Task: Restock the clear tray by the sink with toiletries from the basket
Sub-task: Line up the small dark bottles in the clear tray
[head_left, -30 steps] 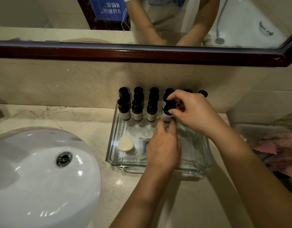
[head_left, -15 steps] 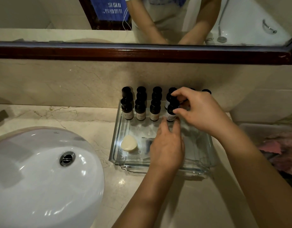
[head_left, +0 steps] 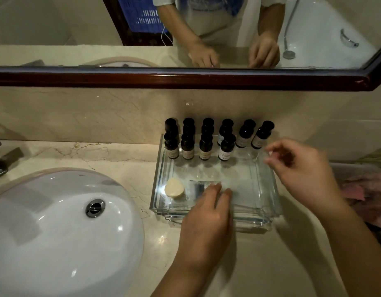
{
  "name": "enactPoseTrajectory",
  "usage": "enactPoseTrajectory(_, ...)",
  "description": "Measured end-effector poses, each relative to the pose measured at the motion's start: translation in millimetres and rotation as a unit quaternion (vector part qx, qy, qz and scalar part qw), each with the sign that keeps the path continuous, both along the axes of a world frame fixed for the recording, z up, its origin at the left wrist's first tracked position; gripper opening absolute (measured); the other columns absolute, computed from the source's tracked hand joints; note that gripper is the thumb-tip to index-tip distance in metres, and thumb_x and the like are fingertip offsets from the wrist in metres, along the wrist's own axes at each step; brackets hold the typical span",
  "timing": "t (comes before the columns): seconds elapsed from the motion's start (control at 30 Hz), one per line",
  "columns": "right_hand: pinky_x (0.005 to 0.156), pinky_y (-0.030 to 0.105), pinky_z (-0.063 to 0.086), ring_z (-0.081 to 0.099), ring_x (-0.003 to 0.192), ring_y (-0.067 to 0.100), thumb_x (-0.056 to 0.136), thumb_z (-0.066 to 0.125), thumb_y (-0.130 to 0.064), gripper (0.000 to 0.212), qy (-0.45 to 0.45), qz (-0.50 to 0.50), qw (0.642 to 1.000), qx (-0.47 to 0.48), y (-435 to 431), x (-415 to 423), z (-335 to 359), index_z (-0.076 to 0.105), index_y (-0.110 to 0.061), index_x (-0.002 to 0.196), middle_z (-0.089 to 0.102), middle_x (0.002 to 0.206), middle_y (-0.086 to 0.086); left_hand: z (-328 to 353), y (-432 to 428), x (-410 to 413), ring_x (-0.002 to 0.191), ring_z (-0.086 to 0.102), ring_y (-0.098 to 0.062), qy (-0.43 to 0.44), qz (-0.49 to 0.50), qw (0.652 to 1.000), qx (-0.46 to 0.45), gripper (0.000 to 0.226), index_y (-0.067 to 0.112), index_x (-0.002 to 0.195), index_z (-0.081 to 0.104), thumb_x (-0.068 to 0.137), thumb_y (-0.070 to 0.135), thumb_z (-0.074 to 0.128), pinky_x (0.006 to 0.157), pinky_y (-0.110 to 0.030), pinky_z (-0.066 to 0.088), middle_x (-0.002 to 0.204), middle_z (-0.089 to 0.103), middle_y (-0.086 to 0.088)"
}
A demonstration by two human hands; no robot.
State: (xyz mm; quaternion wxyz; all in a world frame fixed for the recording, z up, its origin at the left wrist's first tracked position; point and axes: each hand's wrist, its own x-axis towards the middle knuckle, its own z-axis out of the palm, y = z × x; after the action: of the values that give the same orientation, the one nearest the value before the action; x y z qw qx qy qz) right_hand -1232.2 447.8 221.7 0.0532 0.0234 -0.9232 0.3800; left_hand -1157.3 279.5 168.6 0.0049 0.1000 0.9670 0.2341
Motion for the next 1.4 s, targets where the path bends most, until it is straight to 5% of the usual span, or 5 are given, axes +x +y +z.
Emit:
enactPoseTrajectory(0.43, 0.055, 0.033, 0.041, 0.047, 0.05, 0.012, 0.088, 0.062, -0.025, 0.029, -0.173, -0.016, 0.984, -0.029, -23, 102, -43, 0.057, -0.019, 0.06, 0.056, 0.055, 0.006, 7, -85, 66, 0.086, 0.068, -0.016, -0.038, 0.024, 0.995, -0.089, 0.032, 0.019, 0.102, 0.068, 0.073, 0.024, 0.056, 0.054, -0.021, 0.052, 0.1, 0.069, 0.001)
enactPoseTrajectory(0.57, 0.062, 0.033, 0.045, 0.056, 0.061, 0.017, 0.088, 0.061, -0.024, 0.031, -0.204, 0.035, 0.978, 0.005, -39, 112, -31, 0.052, -0.034, 0.06, 0.062, 0.06, 0.001, 10, -104, 76, 0.087, 0.068, -0.017, -0.075, 0.058, 0.993, -0.071, 0.042, 0.02, 0.104, 0.066, 0.065, 0.018, 0.079, 0.052, -0.023, 0.052, 0.105, 0.067, 0.002)
enactPoseTrajectory(0.7, 0.063, 0.026, 0.043, 0.053, 0.06, 0.007, 0.09, 0.059, -0.024, 0.021, -0.208, 0.1, 0.973, 0.019, -53, 112, -19, 0.056, -0.032, 0.07, 0.057, 0.06, -0.009, 18, -118, 85, 0.114, 0.052, -0.006, -0.084, 0.129, 0.988, -0.014, 0.033, 0.027, 0.125, 0.054, 0.093, 0.028, 0.05, 0.081, -0.02, 0.046, 0.126, 0.052, 0.015)
enactPoseTrajectory(0.87, 0.066, 0.027, 0.045, 0.059, 0.068, 0.008, 0.091, 0.056, -0.025, 0.013, -0.197, 0.137, 0.97, 0.034, -66, 115, 4, 0.066, -0.021, 0.083, 0.064, 0.073, -0.008, 35, -132, 95, 0.113, 0.053, -0.004, -0.13, 0.148, 0.98, 0.022, 0.032, 0.028, 0.127, 0.052, 0.095, 0.031, 0.047, 0.087, -0.016, 0.041, 0.125, 0.054, 0.014)
enactPoseTrajectory(1.4, 0.074, 0.029, 0.049, 0.061, 0.079, 0.015, 0.091, 0.056, -0.019, 0.014, -0.194, 0.156, 0.966, 0.073, -66, 117, 42, 0.068, -0.014, 0.094, 0.068, 0.089, -0.001, 80, -134, 133, 0.085, 0.057, -0.002, -0.187, 0.234, 0.939, 0.168, 0.022, 0.023, 0.114, 0.061, 0.093, 0.022, 0.053, 0.071, -0.012, 0.042, 0.101, 0.062, 0.009)
